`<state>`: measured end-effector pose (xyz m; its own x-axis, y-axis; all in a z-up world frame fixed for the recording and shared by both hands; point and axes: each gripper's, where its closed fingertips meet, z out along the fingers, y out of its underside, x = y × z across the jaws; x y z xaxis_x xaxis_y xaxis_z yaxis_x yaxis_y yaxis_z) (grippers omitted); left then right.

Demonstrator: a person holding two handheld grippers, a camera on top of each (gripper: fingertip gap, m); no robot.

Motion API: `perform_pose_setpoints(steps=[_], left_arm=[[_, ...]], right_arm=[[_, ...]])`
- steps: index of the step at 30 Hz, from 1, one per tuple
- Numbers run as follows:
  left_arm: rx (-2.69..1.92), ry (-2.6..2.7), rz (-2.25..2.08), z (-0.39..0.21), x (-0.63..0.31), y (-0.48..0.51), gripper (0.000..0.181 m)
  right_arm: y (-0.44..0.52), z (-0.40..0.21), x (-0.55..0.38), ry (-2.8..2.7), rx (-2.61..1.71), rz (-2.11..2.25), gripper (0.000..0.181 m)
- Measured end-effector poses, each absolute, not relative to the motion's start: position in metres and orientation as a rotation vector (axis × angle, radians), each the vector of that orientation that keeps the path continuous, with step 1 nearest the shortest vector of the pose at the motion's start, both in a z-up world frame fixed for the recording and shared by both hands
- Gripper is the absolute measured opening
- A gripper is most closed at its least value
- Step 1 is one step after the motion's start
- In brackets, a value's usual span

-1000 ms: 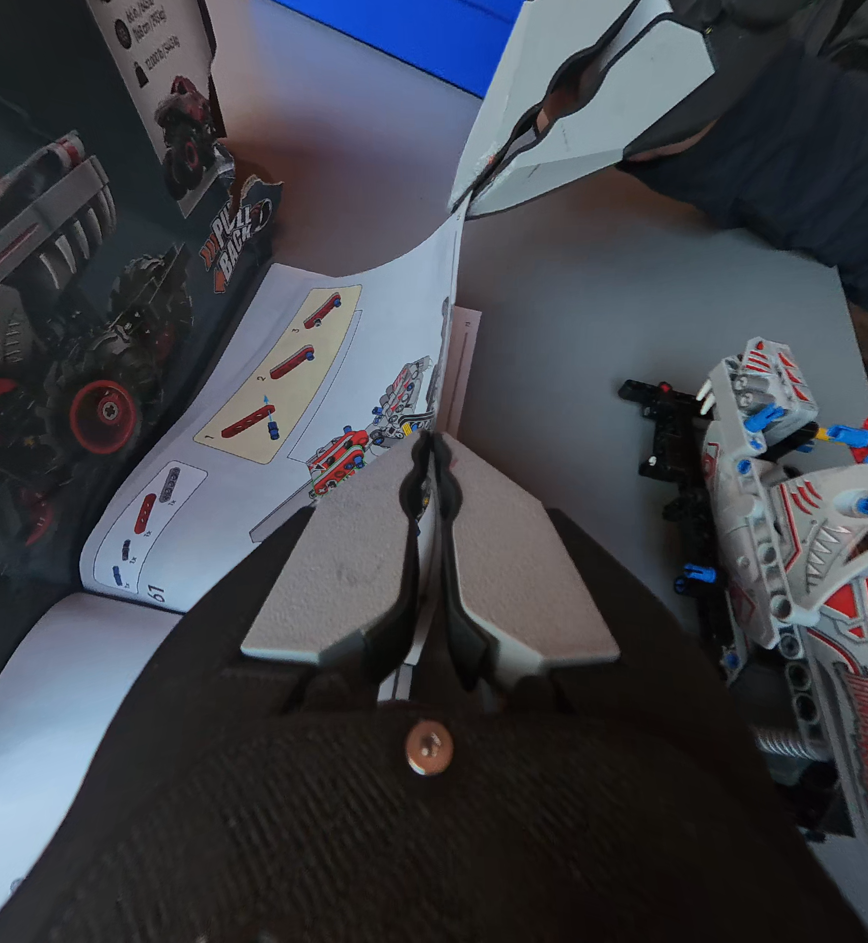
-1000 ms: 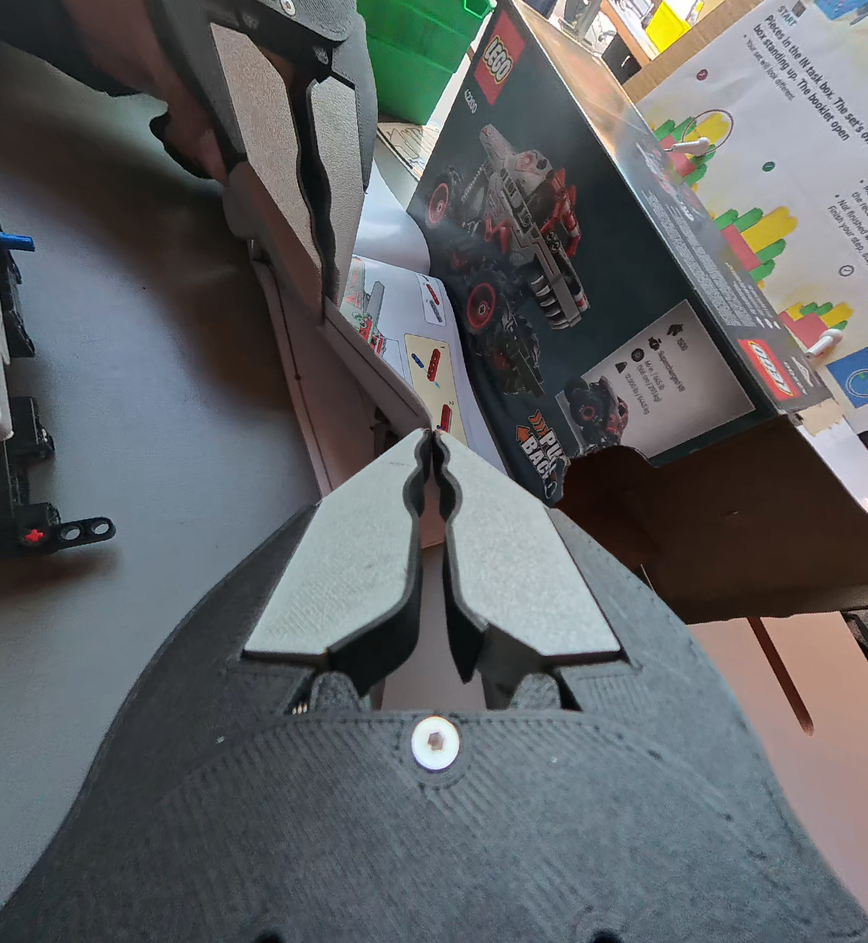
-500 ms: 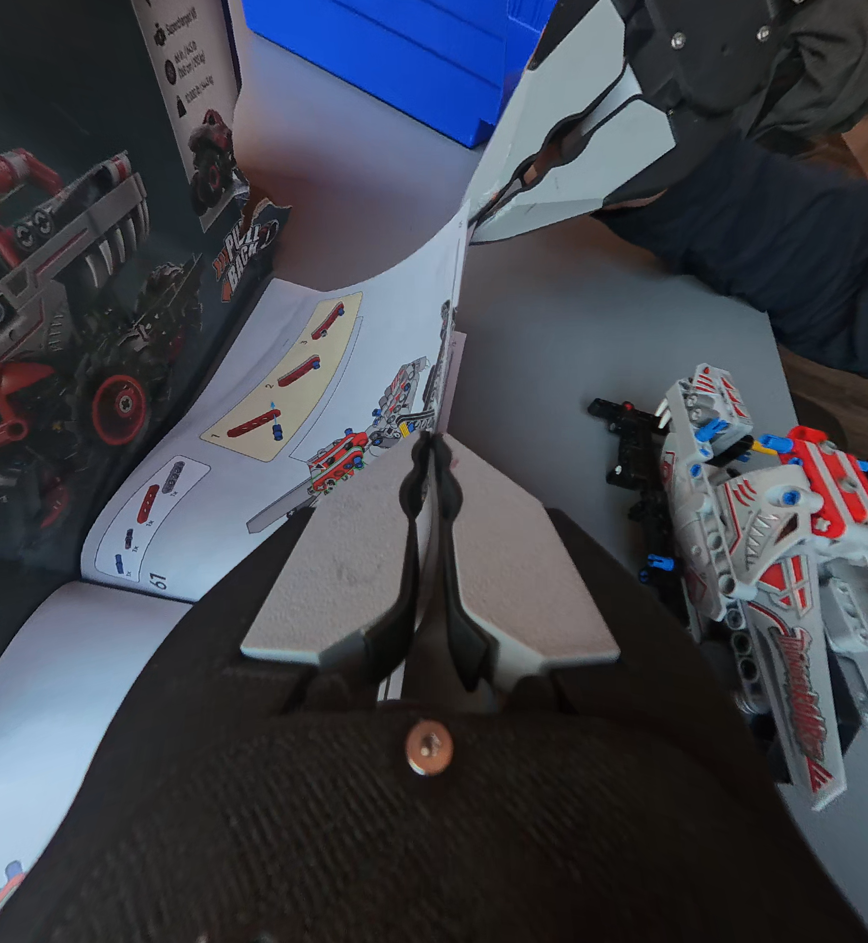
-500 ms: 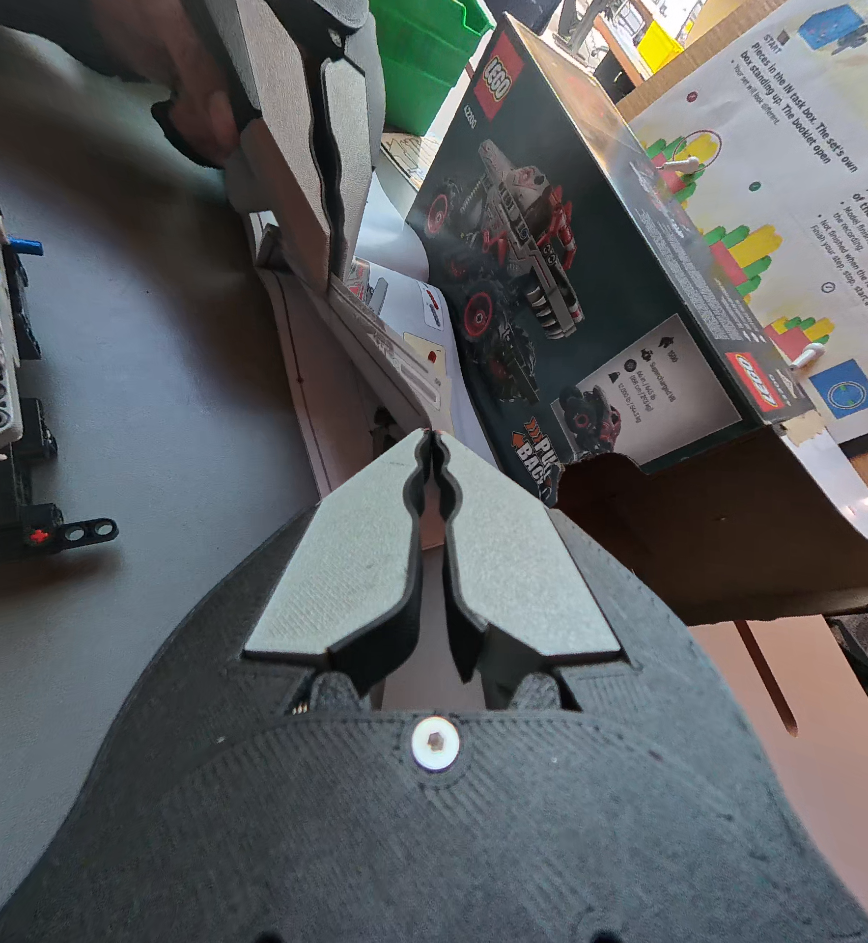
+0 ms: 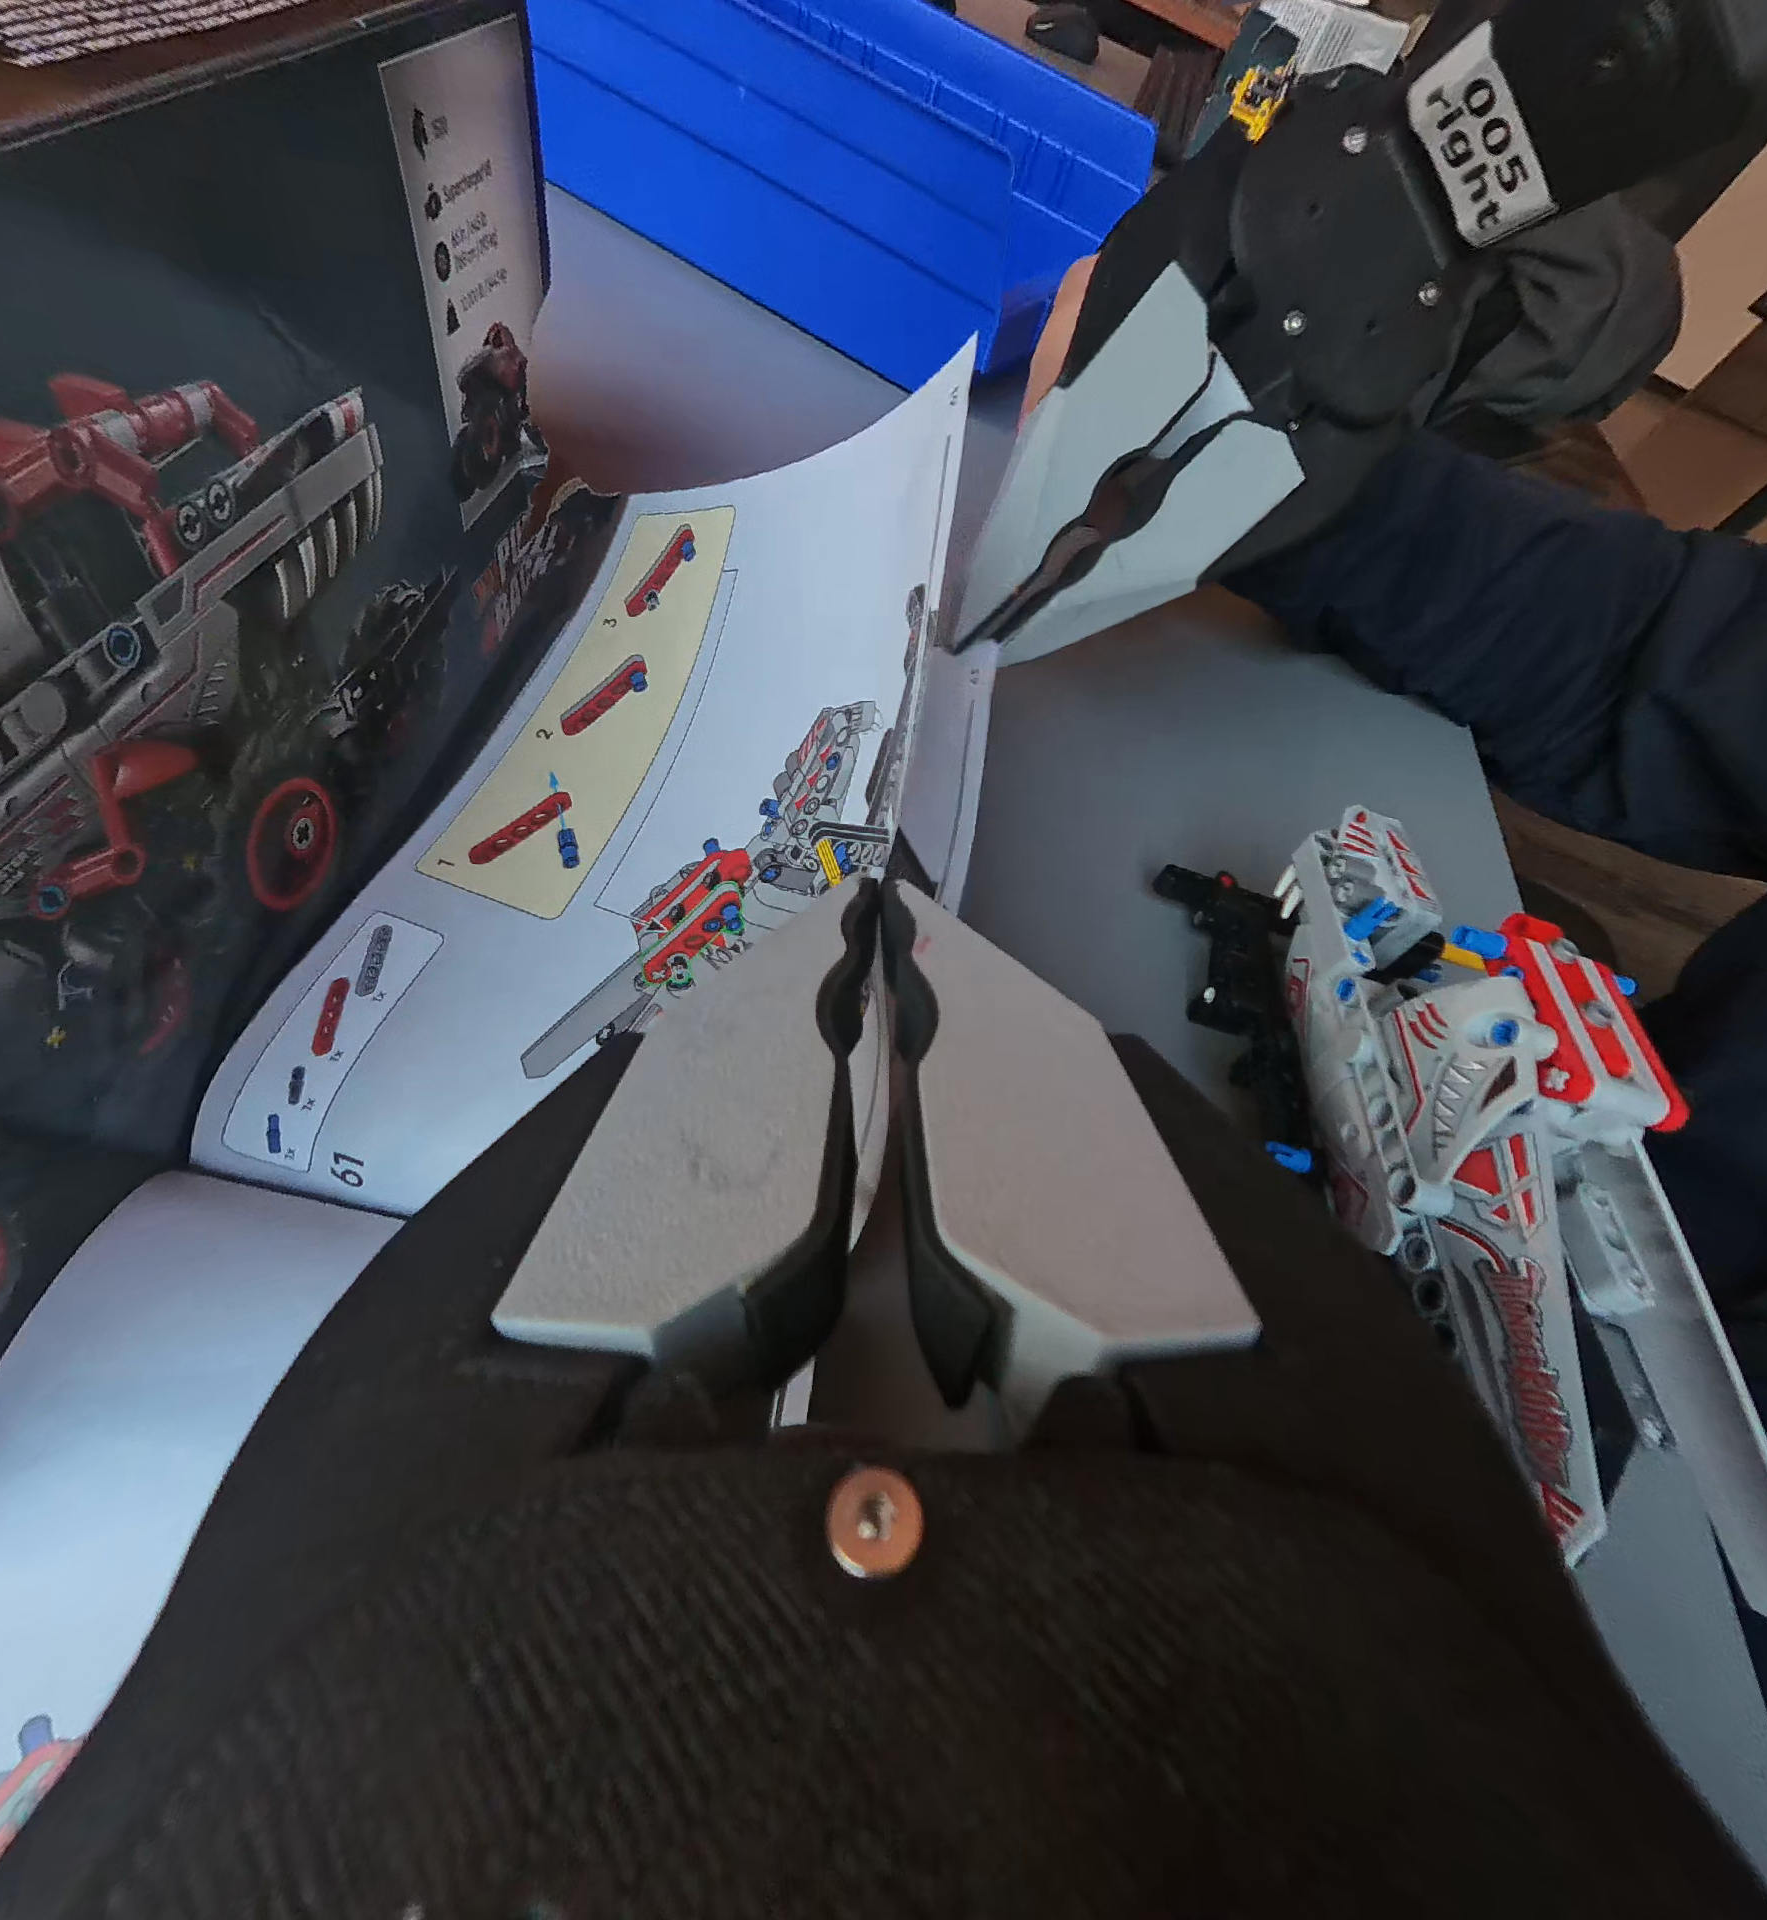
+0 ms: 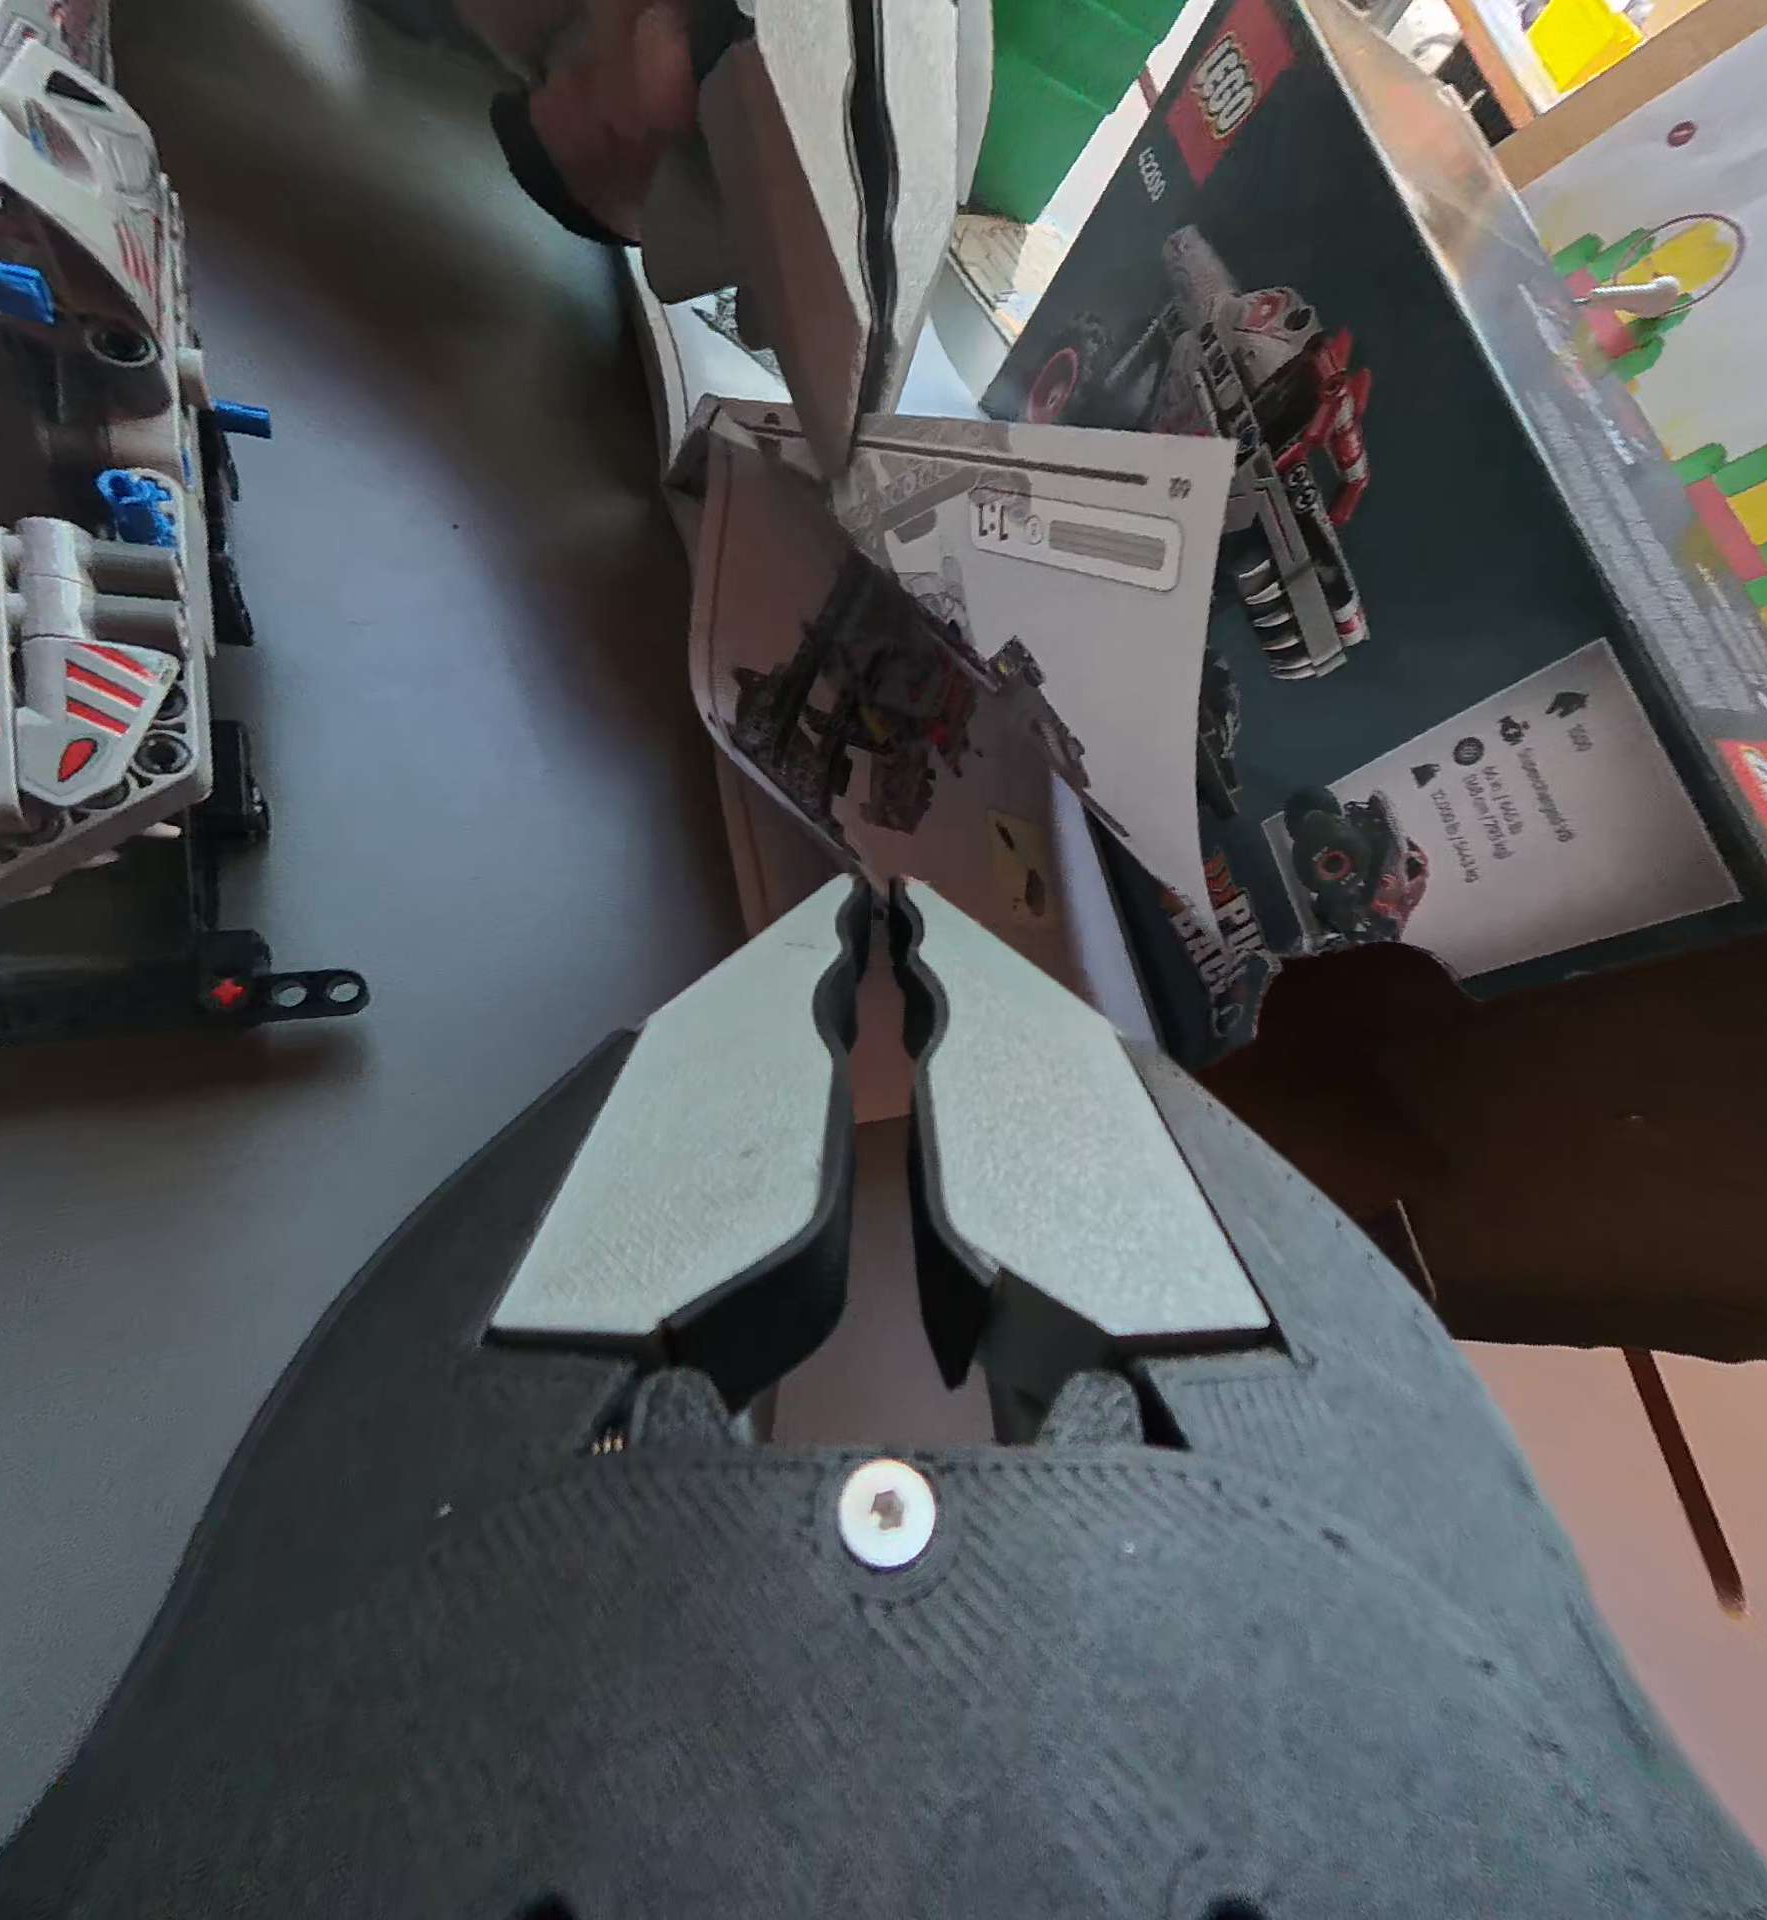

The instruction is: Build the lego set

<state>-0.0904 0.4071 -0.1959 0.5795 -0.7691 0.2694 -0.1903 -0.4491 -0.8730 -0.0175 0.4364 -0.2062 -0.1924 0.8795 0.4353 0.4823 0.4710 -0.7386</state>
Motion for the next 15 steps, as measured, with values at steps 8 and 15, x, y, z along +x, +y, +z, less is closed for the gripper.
perform_pose_setpoints(steps=[8, 15], left_arm=[[-1.919, 0.768, -0.856, -0.188, -0.094, 0.401, 0.0], [-1.884, 0.764, -0.838, -0.183, -0.098, 0.394, 0.0]], right_arm=[[0.439, -0.175, -0.01, -1.7, -1.25, 0.856, 0.006], [0.449, -0.187, -0.045, -1.512, -1.527, 1.134, 0.014]])
